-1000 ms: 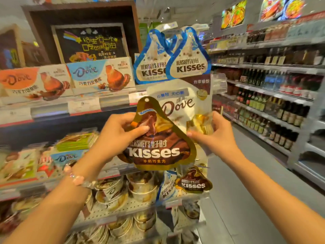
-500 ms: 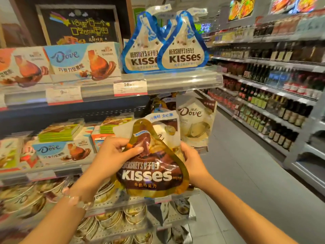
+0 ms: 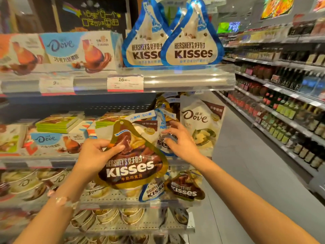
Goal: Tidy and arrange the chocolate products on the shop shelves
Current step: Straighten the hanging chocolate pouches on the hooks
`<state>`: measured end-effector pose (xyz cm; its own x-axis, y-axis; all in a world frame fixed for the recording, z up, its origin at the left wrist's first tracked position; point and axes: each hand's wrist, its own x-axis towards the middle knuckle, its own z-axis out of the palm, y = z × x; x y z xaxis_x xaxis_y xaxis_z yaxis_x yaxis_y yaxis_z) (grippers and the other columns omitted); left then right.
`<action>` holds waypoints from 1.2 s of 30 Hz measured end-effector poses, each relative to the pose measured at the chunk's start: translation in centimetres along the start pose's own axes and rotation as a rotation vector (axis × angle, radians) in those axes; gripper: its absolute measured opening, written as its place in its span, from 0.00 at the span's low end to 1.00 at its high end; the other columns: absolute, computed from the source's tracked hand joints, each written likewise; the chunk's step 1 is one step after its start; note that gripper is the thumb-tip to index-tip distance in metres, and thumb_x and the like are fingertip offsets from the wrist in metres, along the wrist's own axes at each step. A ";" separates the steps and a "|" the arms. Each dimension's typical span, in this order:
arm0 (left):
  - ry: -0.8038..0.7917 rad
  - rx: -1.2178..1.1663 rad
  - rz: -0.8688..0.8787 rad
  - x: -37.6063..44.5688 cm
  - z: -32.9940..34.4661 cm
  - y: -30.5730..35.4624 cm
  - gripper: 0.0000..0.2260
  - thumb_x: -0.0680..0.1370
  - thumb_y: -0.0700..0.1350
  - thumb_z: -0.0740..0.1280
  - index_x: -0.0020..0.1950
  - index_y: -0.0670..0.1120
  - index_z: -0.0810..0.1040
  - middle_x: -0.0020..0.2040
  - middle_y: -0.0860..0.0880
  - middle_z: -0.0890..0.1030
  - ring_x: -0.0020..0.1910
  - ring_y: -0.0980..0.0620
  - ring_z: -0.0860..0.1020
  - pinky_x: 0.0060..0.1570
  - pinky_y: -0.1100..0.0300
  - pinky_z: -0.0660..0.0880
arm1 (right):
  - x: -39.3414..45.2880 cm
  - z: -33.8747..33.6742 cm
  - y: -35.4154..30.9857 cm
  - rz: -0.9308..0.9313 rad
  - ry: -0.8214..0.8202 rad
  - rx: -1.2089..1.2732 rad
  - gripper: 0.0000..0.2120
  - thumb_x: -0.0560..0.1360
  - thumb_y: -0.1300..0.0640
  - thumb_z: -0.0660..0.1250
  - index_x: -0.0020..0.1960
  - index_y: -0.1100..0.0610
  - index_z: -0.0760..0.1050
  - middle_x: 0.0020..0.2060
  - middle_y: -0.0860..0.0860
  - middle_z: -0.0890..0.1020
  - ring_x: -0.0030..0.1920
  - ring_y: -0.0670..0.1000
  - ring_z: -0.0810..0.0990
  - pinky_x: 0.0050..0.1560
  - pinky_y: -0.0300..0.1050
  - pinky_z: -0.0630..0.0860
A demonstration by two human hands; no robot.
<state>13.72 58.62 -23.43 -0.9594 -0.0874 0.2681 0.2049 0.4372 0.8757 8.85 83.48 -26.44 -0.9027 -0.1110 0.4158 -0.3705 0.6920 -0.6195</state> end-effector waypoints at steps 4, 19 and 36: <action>0.047 -0.011 -0.054 0.0 -0.3 0.0 0.05 0.68 0.43 0.75 0.32 0.47 0.84 0.31 0.46 0.83 0.30 0.47 0.82 0.35 0.50 0.80 | 2.4 2.0 -0.7 0.040 -0.118 -0.077 0.15 0.78 0.60 0.61 0.63 0.54 0.76 0.70 0.55 0.67 0.69 0.55 0.67 0.68 0.48 0.66; 0.067 0.147 -0.039 2.3 -1.8 0.4 0.07 0.69 0.48 0.74 0.33 0.47 0.83 0.29 0.53 0.82 0.29 0.56 0.81 0.32 0.56 0.77 | -0.7 -2.5 -2.3 0.081 0.395 -0.061 0.16 0.74 0.66 0.55 0.35 0.47 0.64 0.33 0.46 0.73 0.35 0.49 0.72 0.33 0.45 0.65; 0.003 0.246 0.099 1.7 -2.9 0.9 0.08 0.69 0.46 0.75 0.30 0.52 0.81 0.28 0.58 0.81 0.29 0.61 0.79 0.26 0.64 0.74 | -4.2 -1.6 -5.3 -0.183 -0.235 0.344 0.17 0.75 0.72 0.59 0.51 0.54 0.78 0.53 0.45 0.77 0.60 0.40 0.72 0.61 0.32 0.66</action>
<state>12.86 56.27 -21.07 -0.9366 -0.0358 0.3486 0.2437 0.6485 0.7212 14.89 81.41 -23.88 -0.8259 -0.3958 0.4015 -0.5441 0.3730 -0.7516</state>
